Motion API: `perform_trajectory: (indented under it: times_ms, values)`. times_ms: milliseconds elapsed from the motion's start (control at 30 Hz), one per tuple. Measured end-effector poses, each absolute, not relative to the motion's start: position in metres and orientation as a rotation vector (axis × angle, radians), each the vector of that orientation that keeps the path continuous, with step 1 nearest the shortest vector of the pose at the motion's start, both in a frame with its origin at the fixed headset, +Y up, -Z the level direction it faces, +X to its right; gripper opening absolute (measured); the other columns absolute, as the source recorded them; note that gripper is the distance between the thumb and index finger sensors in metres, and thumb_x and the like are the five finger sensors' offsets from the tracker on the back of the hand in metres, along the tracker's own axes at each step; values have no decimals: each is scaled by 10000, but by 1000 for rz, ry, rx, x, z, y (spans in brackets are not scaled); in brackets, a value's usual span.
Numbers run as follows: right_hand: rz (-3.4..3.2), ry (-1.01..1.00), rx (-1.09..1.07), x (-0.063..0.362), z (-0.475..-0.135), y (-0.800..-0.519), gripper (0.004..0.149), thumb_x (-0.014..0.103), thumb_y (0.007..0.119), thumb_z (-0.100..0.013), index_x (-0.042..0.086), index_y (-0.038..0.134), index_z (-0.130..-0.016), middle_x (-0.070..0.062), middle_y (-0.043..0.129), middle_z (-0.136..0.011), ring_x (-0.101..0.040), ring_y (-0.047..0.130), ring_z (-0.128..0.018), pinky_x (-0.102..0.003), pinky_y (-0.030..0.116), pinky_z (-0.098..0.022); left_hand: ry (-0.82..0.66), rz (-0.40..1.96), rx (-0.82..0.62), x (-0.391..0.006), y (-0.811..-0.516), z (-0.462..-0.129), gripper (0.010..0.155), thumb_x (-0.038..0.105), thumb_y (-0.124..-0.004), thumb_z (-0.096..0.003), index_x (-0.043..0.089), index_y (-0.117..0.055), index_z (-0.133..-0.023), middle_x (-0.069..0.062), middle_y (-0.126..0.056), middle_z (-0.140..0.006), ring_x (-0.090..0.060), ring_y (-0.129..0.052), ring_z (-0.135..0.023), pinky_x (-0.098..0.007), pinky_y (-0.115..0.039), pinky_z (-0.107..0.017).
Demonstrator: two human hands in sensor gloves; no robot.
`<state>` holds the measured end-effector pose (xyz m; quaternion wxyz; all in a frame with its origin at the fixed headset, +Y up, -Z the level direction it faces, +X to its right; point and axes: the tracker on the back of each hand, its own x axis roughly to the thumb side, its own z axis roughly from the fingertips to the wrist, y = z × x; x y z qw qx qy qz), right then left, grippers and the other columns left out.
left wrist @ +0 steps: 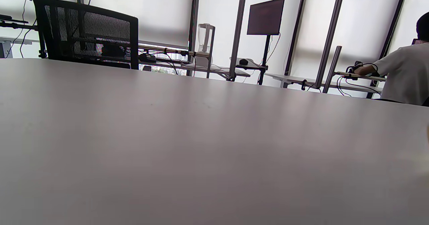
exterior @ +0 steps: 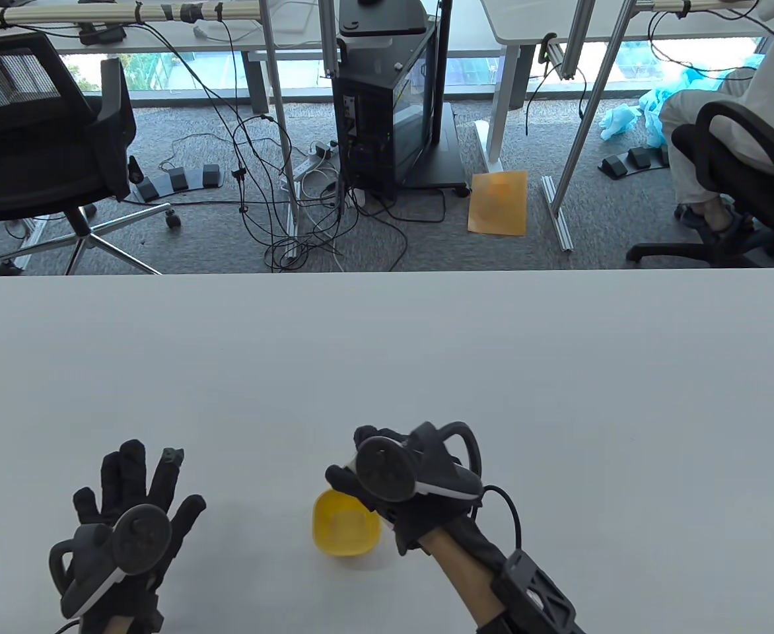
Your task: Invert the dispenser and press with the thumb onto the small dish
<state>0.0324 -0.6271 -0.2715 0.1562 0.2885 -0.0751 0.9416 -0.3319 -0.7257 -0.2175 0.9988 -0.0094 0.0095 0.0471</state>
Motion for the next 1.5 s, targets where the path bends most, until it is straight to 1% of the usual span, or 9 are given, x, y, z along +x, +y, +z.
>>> perform_trajectory:
  times_ms: [67, 167, 300, 533, 633, 967, 1167, 1333, 1500]
  values:
    - [2581, -423, 759, 56, -263, -628, 796, 605, 699, -594, -107, 736, -949, -256, 922, -743, -315, 1062, -520, -516, 888, -384, 22, 86, -23, -330, -727, -217, 765, 694, -421, -565, 318, -382, -1231, -217, -244, -1286, -510, -301, -1172, -787, -327, -716]
    - [2441, -632, 655, 87, -252, -635, 795, 606, 696, -595, -105, 736, -947, -255, 922, -741, -312, 1062, -518, -515, 888, -382, 25, 77, -26, -329, -730, -218, 764, 695, -421, -565, 320, -384, -1229, -216, -242, -1286, -508, -301, -1173, -787, -326, -717]
    - [2274, -895, 514, 126, -238, -659, 795, 610, 688, -595, -105, 735, -941, -251, 921, -737, -306, 1063, -513, -509, 890, -377, 30, 58, -34, -326, -734, -219, 764, 693, -422, -564, 318, -385, -1229, -216, -247, -1285, -506, -306, -1172, -786, -327, -717]
    - [2037, -1099, 315, 168, -224, -707, 793, 615, 673, -592, -97, 719, -937, -242, 910, -738, -296, 1057, -518, -500, 890, -377, 38, 34, -43, -323, -739, -222, 763, 694, -423, -563, 320, -388, -1227, -217, -249, -1285, -503, -307, -1173, -786, -328, -717]
    - [2043, -1014, 303, 177, -224, -716, 792, 616, 675, -593, -96, 720, -937, -242, 910, -739, -294, 1057, -519, -499, 889, -379, 43, 23, -53, -323, -740, -223, 764, 694, -423, -562, 319, -388, -1227, -217, -247, -1285, -505, -306, -1172, -785, -327, -718]
    - [2039, -1041, 295, 178, -224, -714, 792, 618, 672, -592, -94, 719, -936, -239, 910, -740, -292, 1057, -521, -496, 890, -380, 48, 18, -62, -321, -739, -223, 764, 694, -425, -561, 319, -392, -1226, -215, -250, -1284, -503, -307, -1172, -785, -328, -718]
    - [2058, -954, 323, 173, -226, -709, 790, 616, 678, -596, -97, 727, -933, -240, 916, -736, -294, 1060, -517, -499, 891, -379, 44, 23, -50, -322, -736, -221, 764, 695, -423, -562, 321, -389, -1227, -214, -247, -1285, -502, -304, -1174, -785, -327, -719]
    - [2117, -783, 403, 162, -238, -689, 788, 613, 692, -601, -99, 741, -934, -244, 926, -734, -297, 1065, -515, -501, 893, -380, 44, 28, -43, -323, -735, -220, 764, 694, -423, -563, 320, -389, -1228, -217, -246, -1285, -504, -302, -1173, -785, -326, -718]
    - [2276, -490, 629, 134, -257, -644, 791, 616, 704, -597, -97, 754, -936, -248, 933, -734, -300, 1069, -511, -505, 893, -383, 43, 27, -40, -324, -733, -220, 765, 694, -425, -562, 318, -390, -1228, -214, -242, -1286, -504, -301, -1173, -786, -325, -718]
